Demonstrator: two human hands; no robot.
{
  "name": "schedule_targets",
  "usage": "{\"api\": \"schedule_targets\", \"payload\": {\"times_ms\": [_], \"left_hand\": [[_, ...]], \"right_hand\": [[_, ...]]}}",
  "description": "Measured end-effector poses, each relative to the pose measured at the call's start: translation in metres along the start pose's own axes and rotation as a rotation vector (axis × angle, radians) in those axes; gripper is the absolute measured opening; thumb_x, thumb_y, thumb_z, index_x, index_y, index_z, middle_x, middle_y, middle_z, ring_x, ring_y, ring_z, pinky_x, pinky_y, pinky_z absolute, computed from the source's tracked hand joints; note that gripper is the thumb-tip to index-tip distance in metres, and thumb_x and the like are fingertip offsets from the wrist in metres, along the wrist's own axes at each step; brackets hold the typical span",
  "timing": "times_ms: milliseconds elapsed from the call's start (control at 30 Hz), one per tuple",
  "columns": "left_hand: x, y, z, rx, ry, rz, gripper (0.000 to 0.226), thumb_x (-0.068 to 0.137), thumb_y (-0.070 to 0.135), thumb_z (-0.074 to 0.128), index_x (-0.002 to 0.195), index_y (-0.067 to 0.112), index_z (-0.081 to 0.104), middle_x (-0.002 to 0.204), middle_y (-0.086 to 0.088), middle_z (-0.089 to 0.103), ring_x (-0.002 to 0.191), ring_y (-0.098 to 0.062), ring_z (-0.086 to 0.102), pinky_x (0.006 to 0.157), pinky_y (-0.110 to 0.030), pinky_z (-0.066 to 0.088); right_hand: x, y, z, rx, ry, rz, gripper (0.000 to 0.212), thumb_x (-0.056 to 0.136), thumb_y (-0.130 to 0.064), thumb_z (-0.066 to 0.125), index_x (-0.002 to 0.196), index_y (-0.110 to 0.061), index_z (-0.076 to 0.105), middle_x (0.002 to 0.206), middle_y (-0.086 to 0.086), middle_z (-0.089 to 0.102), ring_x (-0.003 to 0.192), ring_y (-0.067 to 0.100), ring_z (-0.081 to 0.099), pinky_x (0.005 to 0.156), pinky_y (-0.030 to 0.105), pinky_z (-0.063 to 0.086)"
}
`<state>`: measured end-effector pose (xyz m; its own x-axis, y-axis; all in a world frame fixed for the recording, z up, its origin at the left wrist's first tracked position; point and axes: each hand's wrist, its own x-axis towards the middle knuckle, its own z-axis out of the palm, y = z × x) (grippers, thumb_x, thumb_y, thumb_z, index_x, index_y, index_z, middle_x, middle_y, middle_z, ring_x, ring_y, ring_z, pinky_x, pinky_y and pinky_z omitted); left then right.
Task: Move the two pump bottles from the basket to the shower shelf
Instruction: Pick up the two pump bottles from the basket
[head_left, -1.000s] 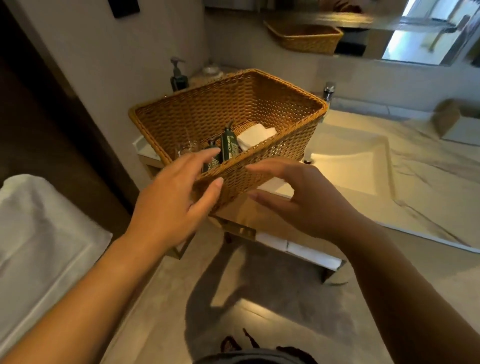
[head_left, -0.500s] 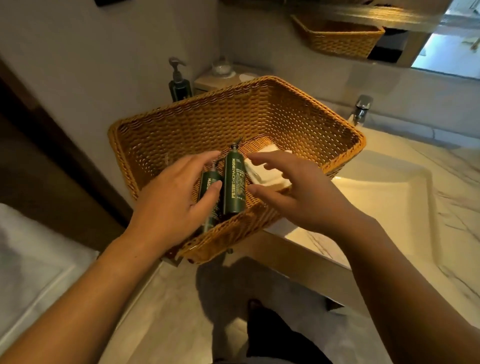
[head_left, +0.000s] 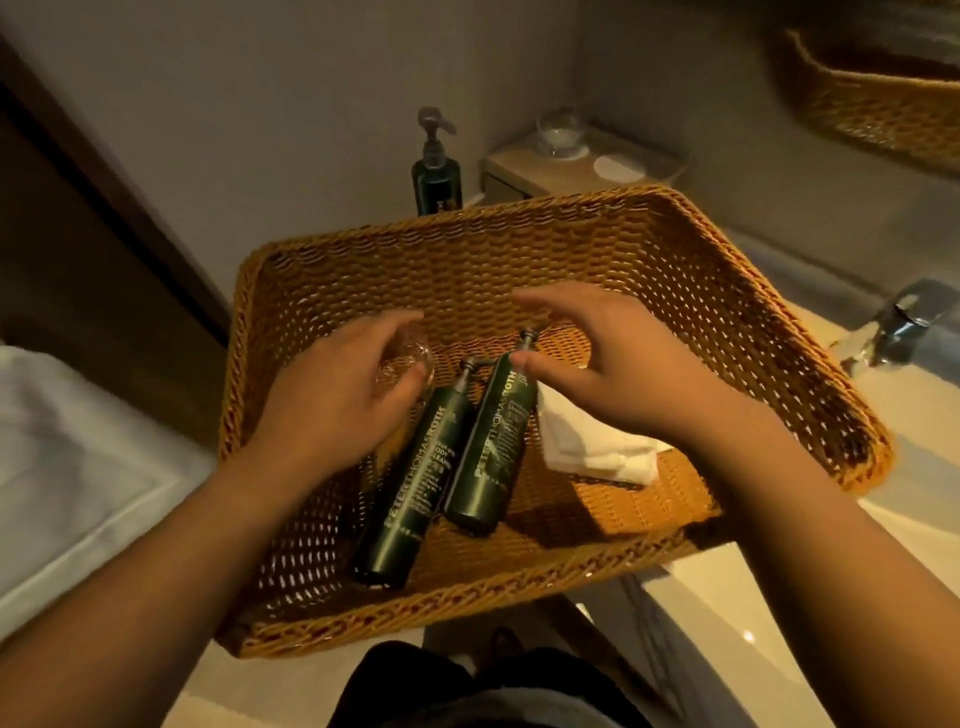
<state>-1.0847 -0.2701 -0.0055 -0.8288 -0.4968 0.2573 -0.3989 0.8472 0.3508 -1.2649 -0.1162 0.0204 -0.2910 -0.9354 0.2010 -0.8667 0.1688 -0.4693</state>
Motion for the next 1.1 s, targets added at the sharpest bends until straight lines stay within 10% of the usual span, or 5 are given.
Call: {"api": "schedule_targets", "payload": {"times_ms": [1100], "left_hand": [[0.021,-0.027,0.076,-0.009,-0.298,-0.104,0.056,0.085,0.038,0.057,0.136,0.023,0.038,0.135,-0.007,0.050,0.113,-0.022,0.052,0.082,-0.039,0.050]], "right_hand": [[0.045,0.071,0.087,-0.198,-0.246,0.090,0.059,0.086,-0.049,0.055,0.132,-0.014,0.044,0.132,0.011,0.046,0.115,0.029,0.049,0.087,0.043,0.049]]}}
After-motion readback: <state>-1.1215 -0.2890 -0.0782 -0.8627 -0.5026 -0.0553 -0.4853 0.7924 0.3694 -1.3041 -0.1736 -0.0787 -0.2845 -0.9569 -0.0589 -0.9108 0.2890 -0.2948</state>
